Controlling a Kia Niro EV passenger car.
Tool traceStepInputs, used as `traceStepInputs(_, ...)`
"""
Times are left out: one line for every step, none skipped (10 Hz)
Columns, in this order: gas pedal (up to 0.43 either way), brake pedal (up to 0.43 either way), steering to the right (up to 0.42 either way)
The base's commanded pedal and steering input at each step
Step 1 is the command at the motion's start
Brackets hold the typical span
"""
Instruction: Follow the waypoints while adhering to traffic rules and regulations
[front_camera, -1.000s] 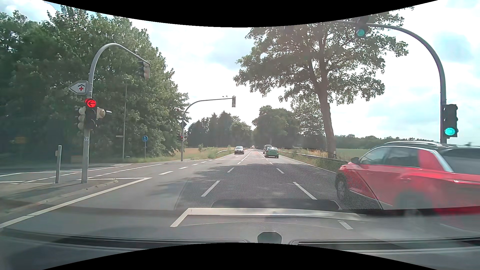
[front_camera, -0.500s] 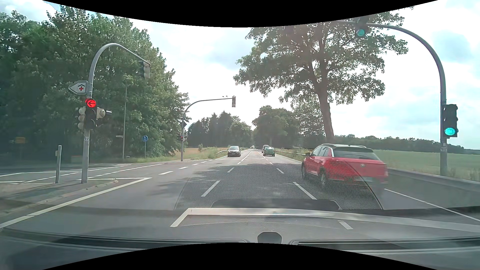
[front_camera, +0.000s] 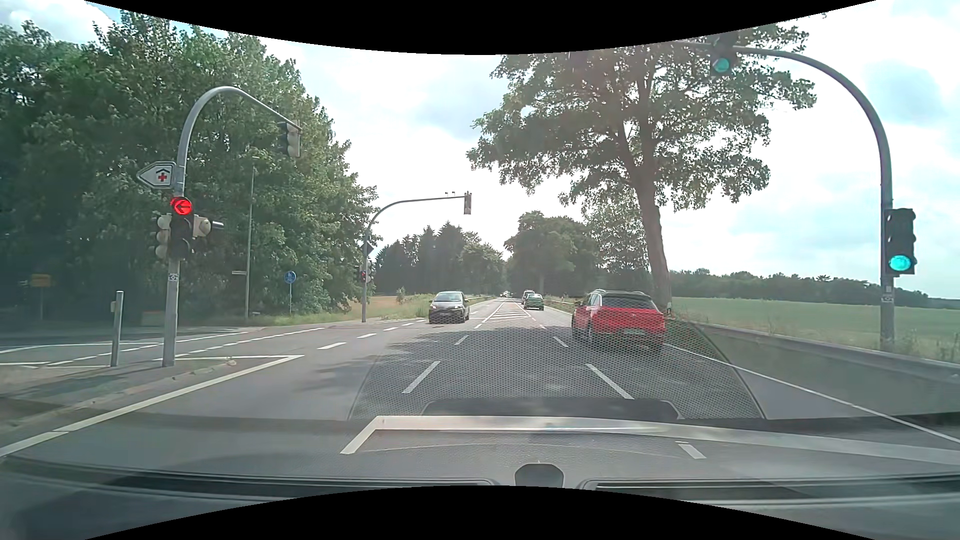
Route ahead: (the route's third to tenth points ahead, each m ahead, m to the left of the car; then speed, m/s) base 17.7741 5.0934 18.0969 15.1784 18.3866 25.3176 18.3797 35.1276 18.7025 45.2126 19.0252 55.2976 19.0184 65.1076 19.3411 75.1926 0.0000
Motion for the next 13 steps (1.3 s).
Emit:
traceStepInputs(0.0,0.47,-0.001)
traceStepInputs(0.0,0.47,-0.001)
traceStepInputs(0.0,0.47,-0.001)
traceStepInputs(0.0,0.47,-0.001)
traceStepInputs(0.0,0.463,-0.001)
traceStepInputs(0.0,0.47,-0.001)
traceStepInputs(0.0,0.47,-0.001)
traceStepInputs(0.0,0.47,-0.002)
traceStepInputs(0.0,0.463,-0.002)
traceStepInputs(0.0,0.463,-0.001)
traceStepInputs(0.0,0.463,-0.001)
traceStepInputs(0.0,0.463,-0.001)
traceStepInputs(0.0,0.463,-0.001)
